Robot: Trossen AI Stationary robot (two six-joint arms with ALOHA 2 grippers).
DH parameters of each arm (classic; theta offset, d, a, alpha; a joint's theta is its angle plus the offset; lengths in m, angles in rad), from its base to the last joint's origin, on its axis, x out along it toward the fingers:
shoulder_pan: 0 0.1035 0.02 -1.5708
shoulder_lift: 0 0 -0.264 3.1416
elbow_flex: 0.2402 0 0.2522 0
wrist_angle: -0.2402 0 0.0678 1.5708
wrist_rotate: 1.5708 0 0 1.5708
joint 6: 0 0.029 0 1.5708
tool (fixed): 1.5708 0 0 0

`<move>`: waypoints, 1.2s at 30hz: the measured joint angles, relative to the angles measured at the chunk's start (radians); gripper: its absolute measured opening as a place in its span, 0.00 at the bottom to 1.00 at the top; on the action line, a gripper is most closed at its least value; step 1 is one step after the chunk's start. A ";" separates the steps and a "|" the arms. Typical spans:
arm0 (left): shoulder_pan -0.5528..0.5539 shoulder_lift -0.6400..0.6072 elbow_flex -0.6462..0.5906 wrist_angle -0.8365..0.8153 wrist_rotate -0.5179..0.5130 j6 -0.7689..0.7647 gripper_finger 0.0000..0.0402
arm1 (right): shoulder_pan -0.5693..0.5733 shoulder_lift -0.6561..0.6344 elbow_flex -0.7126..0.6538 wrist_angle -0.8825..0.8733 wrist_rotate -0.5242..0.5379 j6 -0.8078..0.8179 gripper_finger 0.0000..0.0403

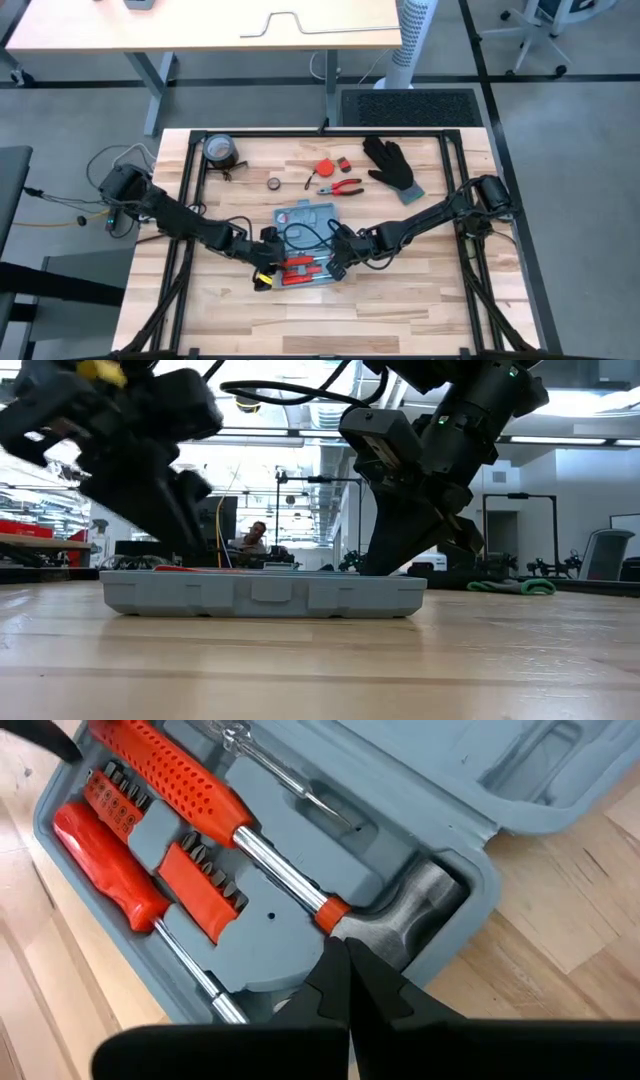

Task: Prefit tool cases
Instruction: Remove the orange hammer from the gray toolbox

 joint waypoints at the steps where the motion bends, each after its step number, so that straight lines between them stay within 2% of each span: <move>1: 0.000 0.013 0.016 0.003 -0.002 0.011 0.26 | 0.000 0.000 0.000 0.000 0.000 0.000 0.00; 5: 0.000 0.060 0.090 -0.057 -0.055 0.049 0.26 | 0.002 0.000 0.000 0.001 0.000 0.002 0.00; 13: 0.001 0.182 0.185 -0.194 -0.064 0.082 0.26 | 0.002 0.000 0.000 0.004 0.000 0.002 0.00; 21: 0.006 0.148 0.257 -0.336 -0.071 0.103 0.26 | 0.003 0.001 0.000 0.008 0.000 0.002 0.00; 24: 0.023 0.136 0.259 -0.343 -0.063 0.103 0.26 | 0.002 0.001 0.000 0.008 0.000 0.002 0.00; 27: 0.040 0.154 0.250 -0.331 0.003 0.100 0.26 | 0.002 0.001 0.000 0.008 0.000 0.001 0.00; 36: 0.047 0.180 0.249 -0.324 0.035 0.094 0.26 | 0.003 0.001 0.000 0.008 0.000 0.000 0.00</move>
